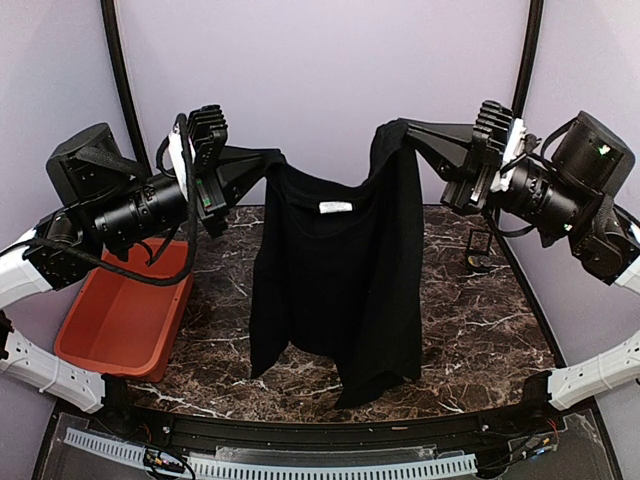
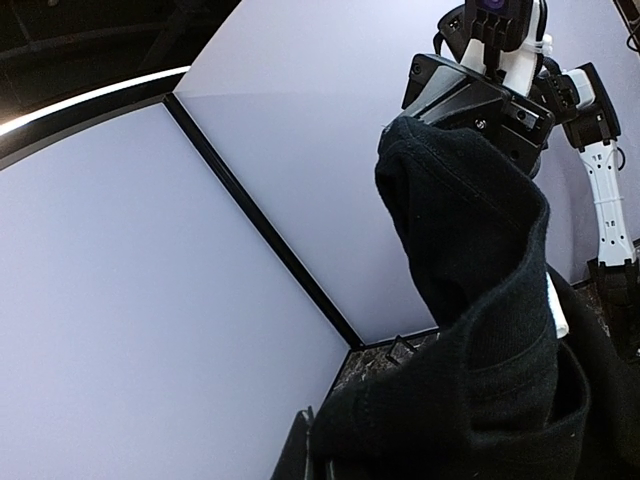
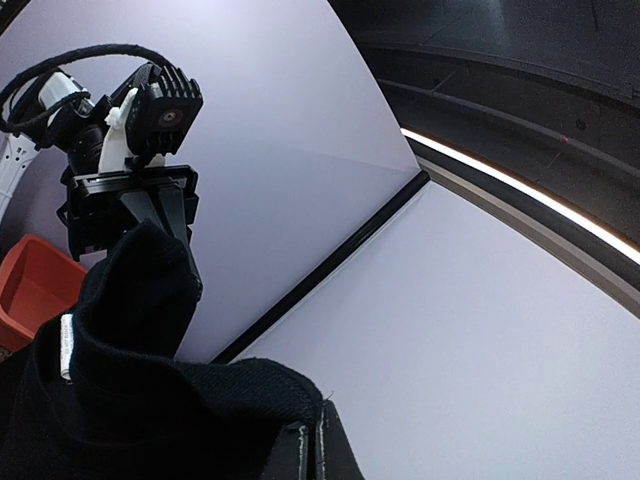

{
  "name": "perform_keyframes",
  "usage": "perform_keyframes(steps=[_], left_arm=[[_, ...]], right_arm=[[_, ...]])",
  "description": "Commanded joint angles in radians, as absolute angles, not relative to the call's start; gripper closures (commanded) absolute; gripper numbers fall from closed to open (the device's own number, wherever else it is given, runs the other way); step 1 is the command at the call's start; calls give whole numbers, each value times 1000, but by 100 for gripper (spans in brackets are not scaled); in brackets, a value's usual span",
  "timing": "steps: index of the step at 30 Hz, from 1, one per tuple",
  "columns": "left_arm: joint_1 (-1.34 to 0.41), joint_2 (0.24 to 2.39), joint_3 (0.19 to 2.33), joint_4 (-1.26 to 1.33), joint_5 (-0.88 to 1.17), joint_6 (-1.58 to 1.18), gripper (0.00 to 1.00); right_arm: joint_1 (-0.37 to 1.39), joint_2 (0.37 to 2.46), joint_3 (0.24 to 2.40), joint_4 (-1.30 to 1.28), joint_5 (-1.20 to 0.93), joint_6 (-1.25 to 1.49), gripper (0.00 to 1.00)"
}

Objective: Pin the brooch onto the clothing
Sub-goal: Flatten out the crumpled clothing at the center of the board.

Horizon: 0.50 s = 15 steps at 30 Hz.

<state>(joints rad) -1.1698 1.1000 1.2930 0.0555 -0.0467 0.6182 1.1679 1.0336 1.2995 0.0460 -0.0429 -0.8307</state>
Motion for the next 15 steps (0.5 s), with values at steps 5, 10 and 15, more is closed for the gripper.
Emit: perform_keyframes(steps=[5, 10, 15], left_arm=[[-1173, 1085, 1310, 85, -74, 639, 99], [-1173, 1079, 1314, 79, -82, 642, 99], [-1173, 1072, 1320, 79, -83, 646, 99]], right_arm=[[1180, 1025, 1325, 118, -3, -840, 100], [1180, 1036, 1331, 117, -8, -844, 100], [1180, 1036, 1329, 114, -5, -842, 100]])
